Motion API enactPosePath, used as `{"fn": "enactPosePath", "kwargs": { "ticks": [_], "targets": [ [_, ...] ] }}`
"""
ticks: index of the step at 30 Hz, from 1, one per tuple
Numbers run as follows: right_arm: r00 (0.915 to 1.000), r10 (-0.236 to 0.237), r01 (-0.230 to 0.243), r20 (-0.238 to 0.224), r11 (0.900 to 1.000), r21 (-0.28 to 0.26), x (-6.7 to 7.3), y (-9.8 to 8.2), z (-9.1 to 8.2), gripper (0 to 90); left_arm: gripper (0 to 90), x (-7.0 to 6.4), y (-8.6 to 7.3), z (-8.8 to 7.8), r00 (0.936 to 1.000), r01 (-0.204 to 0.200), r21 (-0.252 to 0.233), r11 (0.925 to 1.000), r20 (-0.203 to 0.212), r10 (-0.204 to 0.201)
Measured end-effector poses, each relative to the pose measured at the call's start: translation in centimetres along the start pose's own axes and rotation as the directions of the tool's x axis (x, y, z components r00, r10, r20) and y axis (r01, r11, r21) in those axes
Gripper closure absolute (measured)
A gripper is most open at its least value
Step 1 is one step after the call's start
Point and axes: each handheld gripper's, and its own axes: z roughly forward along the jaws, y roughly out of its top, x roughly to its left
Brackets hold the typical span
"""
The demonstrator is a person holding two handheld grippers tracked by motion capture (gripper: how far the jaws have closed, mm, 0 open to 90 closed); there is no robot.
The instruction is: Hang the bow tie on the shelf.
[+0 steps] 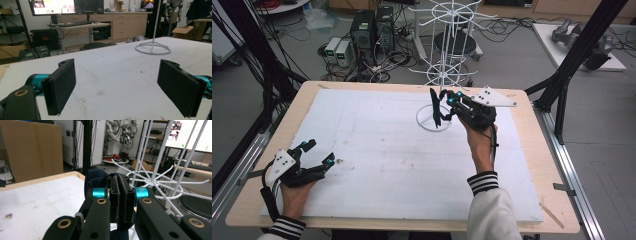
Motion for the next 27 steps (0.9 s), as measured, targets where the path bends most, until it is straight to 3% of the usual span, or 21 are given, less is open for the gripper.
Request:
{"fn": "enactPosePath", "kwargs": {
  "ticks": [16,27],
  "targets": [
    [0.9993,0.008,-0.009,0.038,1.000,0.023,-1.5,1.1,1.9,87.1,15.8,0.1,0.0,0.0,1.0000,0.006,-0.001,1.0000,0.003,-0.006],
    [0.9982,0.015,-0.018,0.058,0.998,0.052,-2.1,1.1,2.3,87.1,15.8,0.0,0.0,0.0,1.0000,0.004,-0.004,1.0000,0.002,-0.004]
  ]
}}
